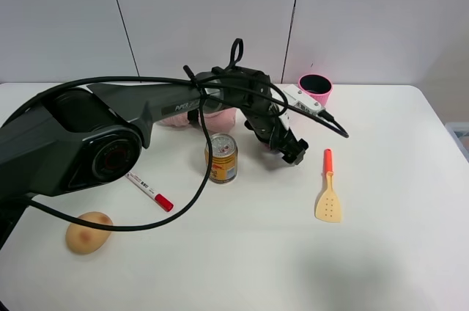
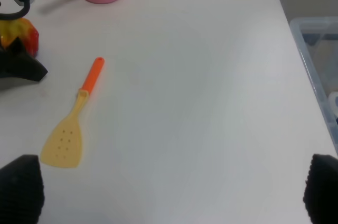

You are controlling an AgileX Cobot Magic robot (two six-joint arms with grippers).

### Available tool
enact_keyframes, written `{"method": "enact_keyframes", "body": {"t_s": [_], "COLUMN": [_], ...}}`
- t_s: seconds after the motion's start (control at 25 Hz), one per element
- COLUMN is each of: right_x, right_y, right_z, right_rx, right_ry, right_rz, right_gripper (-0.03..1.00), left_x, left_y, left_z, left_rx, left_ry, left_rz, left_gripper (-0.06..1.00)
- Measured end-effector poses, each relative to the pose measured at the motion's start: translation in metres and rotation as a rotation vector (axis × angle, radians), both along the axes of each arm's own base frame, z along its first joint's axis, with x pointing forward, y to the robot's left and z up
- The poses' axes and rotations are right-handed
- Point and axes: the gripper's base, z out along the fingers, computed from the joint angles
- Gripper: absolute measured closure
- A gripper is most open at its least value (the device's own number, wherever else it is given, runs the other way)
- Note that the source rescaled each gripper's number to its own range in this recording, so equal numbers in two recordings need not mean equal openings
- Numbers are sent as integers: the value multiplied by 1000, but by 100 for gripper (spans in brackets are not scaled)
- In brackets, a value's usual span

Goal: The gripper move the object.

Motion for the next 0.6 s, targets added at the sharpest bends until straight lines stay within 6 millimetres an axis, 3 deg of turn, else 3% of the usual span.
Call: {"method": "enact_keyframes", "body": {"t_s": [0.16,0.28,0.4,0.6], "right_x": [0,0,0,0], "right_y": [0,0,0,0], "right_z": [0,0,0,0], "right_rx": [0,0,0,0], "right_ry": [0,0,0,0], "right_rz": [0,0,0,0], "right_gripper": [-3,-3,-3,-3], "left_x": [-1,-4,-11,-30], "left_y": [0,0,0,10], "left_z": [3,20,65,161], "left_rx": [2,10,2,2], "left_ry": [4,7,-48,-218], "left_rz": [-4,-18,-50,-103], "left_gripper": [-3,-3,-3,-3]}}
